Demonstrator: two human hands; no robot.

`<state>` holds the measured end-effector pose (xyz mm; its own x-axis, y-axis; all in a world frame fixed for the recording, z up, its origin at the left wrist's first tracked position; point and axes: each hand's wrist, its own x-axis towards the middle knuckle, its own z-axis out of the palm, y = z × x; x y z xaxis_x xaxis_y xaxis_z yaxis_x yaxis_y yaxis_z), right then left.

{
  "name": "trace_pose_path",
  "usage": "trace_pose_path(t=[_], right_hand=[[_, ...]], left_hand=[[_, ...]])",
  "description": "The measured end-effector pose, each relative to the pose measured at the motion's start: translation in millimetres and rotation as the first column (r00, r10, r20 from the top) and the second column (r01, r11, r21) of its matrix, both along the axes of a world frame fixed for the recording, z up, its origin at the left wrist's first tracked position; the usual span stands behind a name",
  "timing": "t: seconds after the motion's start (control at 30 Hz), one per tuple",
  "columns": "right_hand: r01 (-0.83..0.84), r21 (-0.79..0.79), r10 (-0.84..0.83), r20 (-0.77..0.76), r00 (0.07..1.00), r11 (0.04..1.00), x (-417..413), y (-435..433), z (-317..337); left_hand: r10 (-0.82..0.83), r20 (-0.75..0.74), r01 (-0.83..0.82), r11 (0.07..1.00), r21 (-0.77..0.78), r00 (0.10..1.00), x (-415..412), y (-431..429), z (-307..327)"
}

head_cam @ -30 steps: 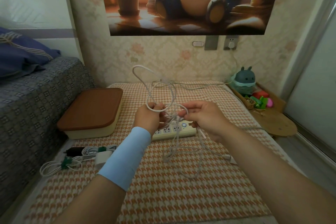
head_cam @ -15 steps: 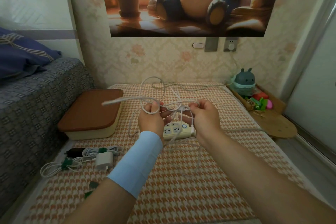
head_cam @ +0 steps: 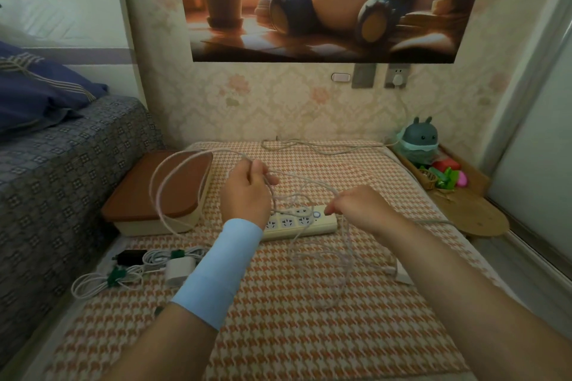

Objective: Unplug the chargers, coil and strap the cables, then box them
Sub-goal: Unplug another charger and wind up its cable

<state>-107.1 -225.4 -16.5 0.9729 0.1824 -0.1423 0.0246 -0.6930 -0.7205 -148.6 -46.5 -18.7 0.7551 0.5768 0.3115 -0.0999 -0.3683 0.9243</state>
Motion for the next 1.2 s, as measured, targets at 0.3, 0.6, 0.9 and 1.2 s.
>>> trace_pose_path(t=[0.3, 0.6, 0.9, 1.2], right_hand=[[-0.290, 0.309, 0.072, 0.561, 0.825, 0.906, -23, 19, 3], [-0.277, 0.346, 0.166, 0.317, 0.934, 0.896, -5, 15, -7], [-0.112, 0.576, 0.084, 0.075, 0.994, 0.810, -5, 2, 2], [0.298, 0.778, -0.452, -0.020, 0.892, 0.553, 13, -8, 1]], left_hand=[[-0.301, -0.013, 0.287, 0.894, 0.344, 0.954, 9, 1, -1], [-0.444, 0.065, 0.442, 0.896, 0.049, 0.894, 6, 5, 1], [-0.453, -0.029, 0.413, 0.782, 0.466, 0.891, 10, 9, -8], [-0.400, -0.117, 0.359, 0.609, 0.707, 0.909, 11, 26, -18]])
